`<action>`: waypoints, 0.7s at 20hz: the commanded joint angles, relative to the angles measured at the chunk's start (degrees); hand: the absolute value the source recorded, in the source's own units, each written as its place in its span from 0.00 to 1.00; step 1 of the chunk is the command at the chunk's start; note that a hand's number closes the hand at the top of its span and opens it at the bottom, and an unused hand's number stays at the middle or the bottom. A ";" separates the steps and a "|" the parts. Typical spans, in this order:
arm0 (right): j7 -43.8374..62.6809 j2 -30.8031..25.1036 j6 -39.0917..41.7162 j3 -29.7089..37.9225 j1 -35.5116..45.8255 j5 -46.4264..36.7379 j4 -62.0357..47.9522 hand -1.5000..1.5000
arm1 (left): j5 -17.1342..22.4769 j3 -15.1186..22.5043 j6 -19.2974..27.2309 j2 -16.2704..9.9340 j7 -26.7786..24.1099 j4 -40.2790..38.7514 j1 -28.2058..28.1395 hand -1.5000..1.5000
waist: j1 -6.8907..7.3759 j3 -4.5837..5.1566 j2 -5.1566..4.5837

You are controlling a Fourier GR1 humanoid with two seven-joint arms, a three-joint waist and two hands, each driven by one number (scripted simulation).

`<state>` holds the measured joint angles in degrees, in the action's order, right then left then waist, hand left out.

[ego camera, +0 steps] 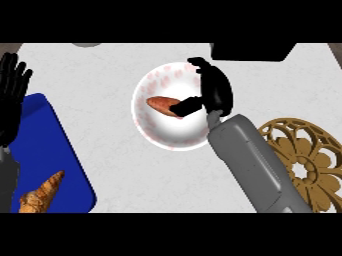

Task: Pick the sweet potato from the placemat and place it in the bowl

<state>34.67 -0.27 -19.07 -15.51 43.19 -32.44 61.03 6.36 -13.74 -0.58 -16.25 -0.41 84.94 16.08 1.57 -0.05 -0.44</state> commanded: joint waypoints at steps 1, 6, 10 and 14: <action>-9.87 0.26 -11.36 0.72 -4.51 1.12 -0.60 0.00 | -0.12 -0.48 1.00 0.13 0.46 0.07 0.44 0.50 | -0.71 -0.01 0.14; -13.24 -1.21 -16.05 8.65 -3.36 2.33 1.20 0.00 | 0.65 -1.96 0.01 -0.95 -0.55 -1.31 -0.12 0.50 | -1.46 0.03 0.27; -11.12 -4.60 -17.13 11.72 -8.56 3.31 8.52 0.00 | 0.62 -0.66 0.32 0.98 -0.32 3.44 -4.12 0.50 | -1.83 0.04 0.67; -17.09 -8.10 -14.64 15.79 -17.35 10.13 14.97 0.00 | 1.33 -3.16 -0.72 -2.10 -0.19 -0.81 -0.91 0.50 | -2.32 0.02 0.52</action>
<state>21.78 -5.72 -33.90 -3.13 32.55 -26.61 70.81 6.78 -15.06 -0.32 -16.58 -0.21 85.70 14.51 -0.34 -0.01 0.09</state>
